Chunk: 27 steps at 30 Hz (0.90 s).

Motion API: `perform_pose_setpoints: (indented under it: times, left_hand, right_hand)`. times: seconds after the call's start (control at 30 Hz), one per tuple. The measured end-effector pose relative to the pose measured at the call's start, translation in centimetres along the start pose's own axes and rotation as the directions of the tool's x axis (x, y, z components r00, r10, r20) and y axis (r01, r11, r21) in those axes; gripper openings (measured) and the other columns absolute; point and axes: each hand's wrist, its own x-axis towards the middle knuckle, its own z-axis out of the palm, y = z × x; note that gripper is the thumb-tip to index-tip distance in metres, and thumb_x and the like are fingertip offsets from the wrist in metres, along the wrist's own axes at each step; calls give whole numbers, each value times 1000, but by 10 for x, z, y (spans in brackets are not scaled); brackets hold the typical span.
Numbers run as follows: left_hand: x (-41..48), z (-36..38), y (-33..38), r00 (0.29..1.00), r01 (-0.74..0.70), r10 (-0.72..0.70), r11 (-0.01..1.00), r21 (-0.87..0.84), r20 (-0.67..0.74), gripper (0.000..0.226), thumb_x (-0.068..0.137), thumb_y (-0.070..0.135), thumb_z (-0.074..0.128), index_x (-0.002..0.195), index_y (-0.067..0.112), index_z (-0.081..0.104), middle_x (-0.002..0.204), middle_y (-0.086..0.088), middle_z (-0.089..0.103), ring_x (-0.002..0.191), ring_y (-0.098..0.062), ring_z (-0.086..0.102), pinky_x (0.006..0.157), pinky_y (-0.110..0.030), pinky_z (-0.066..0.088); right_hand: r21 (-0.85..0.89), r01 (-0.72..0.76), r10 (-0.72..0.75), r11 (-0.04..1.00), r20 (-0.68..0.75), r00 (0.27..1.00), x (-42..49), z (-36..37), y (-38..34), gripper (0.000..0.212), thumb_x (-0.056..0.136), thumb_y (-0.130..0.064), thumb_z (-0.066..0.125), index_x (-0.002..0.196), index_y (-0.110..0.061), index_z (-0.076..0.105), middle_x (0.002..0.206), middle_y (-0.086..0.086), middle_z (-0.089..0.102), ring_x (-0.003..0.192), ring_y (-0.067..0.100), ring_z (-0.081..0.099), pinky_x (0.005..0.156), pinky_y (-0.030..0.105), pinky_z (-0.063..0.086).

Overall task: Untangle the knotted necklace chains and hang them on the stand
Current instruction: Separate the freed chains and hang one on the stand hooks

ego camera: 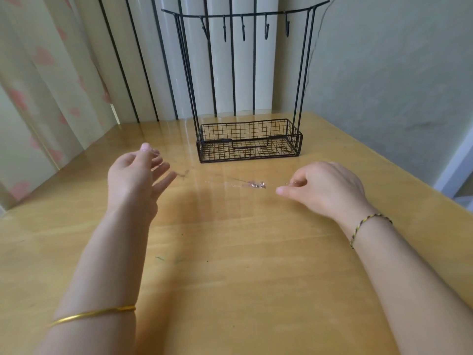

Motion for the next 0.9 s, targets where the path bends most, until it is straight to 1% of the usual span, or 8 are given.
perform_pose_setpoints:
  times: [0.13, 0.3, 0.43, 0.53, 0.63, 0.77, 0.83, 0.9]
  left_hand:
    - [-4, 6, -2, 997, -73, 71, 974, 215, 16, 23, 95, 39, 50, 96, 18, 59, 109, 1, 58, 103, -19, 54, 92, -36, 48]
    - [-5, 13, -9, 988, -151, 125, 901, 408, 91, 33, 95, 46, 44, 104, 19, 61, 83, 16, 48, 80, -7, 46, 80, -30, 36]
    - [-5, 12, -12, 978, -204, 130, 765, 611, 165, 28, 93, 36, 50, 101, 13, 63, 83, 7, 55, 78, -15, 51, 65, -26, 39]
    - [-12, 13, -12, 975, -170, -4, 628, 760, 221, 31, 70, 34, 51, 97, 25, 64, 108, -7, 64, 105, -32, 55, 94, -41, 46]
    - [-23, 21, -11, 948, -267, 11, 572, 776, 317, 35, 68, 27, 48, 99, 26, 64, 110, -5, 65, 110, -28, 54, 101, -43, 40]
    - [-41, 36, -6, 779, -374, -46, 766, 523, 625, 35, 84, 0, 57, 110, 22, 65, 111, 7, 66, 100, -5, 61, 83, -17, 49]
    - [-50, 41, -9, 652, -389, -92, 811, 437, 752, 39, 84, -5, 58, 113, 20, 63, 111, 4, 67, 100, -6, 63, 85, -18, 52]
    - [-55, 45, -12, 608, -419, -89, 808, 413, 789, 32, 85, -5, 59, 108, 16, 65, 106, -3, 69, 95, -10, 66, 84, -19, 53]
  right_hand:
    - [43, -13, 12, 999, 20, 1000, 1, 1, 1, 27, 82, -49, 62, 72, -26, 71, 83, -5, 65, 98, 20, 49, 63, 27, 31]
    - [140, -45, 38, 989, 54, 998, 1, 2, 0, 43, 82, -55, 57, 62, -20, 70, 71, -2, 64, 75, 18, 56, 55, 26, 37]
    - [591, -60, -18, 804, 124, 992, 0, -1, -5, 35, 86, -42, 61, 67, -15, 72, 71, -16, 65, 71, -4, 54, 67, 21, 40]
    - [733, -105, -59, 672, 194, 979, -2, -2, -7, 35, 90, -36, 56, 75, -11, 74, 36, -17, 39, 45, 5, 33, 54, 25, 21]
    - [765, -97, -94, 637, 202, 975, -1, 0, -10, 37, 89, -41, 55, 71, -15, 75, 44, -9, 18, 49, 13, 16, 52, 30, 16]
    - [792, -73, -145, 606, 200, 969, -3, -3, -15, 37, 89, -41, 54, 72, -15, 74, 45, -7, 17, 48, 13, 16, 51, 29, 17]
    - [798, -64, -159, 599, 196, 968, -4, -3, -16, 37, 89, -41, 55, 72, -15, 73, 43, -8, 19, 44, 10, 19, 49, 27, 19]
    - [800, -56, -166, 598, 192, 967, -5, -5, -17, 36, 88, -41, 55, 71, -15, 73, 42, -9, 20, 43, 10, 20, 49, 27, 20]
